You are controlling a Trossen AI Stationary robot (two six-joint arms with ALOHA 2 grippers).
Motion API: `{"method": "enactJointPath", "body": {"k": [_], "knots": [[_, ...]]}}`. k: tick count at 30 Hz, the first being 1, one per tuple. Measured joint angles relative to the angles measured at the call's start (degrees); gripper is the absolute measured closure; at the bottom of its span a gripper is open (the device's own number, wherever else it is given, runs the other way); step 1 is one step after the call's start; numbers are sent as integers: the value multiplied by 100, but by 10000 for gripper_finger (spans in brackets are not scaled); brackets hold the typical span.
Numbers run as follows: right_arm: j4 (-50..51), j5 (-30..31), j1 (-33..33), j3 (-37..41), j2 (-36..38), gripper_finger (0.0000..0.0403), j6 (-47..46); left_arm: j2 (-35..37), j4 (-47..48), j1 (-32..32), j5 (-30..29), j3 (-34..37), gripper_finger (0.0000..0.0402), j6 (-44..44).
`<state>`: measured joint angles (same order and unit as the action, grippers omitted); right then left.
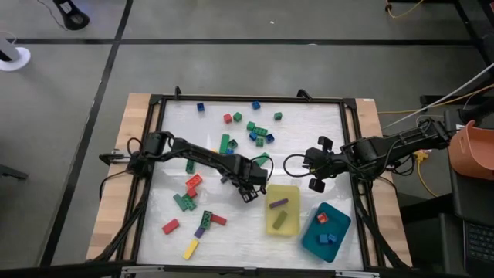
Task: Sort blocks by size
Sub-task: Put the long violet block into the yellow bin
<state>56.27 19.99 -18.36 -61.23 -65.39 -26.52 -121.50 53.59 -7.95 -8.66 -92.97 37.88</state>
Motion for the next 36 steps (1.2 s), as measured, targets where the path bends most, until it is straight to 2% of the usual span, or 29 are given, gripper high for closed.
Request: {"method": "enactJointPath", "body": {"k": [10,17,20,26,30,36], "knots": [[3,7,1,0,0,349,2,-58,-303,45,8,6,208,249],[7,9,-1,0,0,349,4,-47,-544,75,73,516,208,570],[11,9,1,0,0,349,4,-29,-725,86,215,608,228,449],[17,9,-1,0,-2,349,4,-25,-763,102,244,514,321,10],[17,11,1,0,-1,349,4,121,-791,147,278,412,321,-211],[17,15,1,0,0,349,4,821,-1039,115,357,213,321,-533]]}}
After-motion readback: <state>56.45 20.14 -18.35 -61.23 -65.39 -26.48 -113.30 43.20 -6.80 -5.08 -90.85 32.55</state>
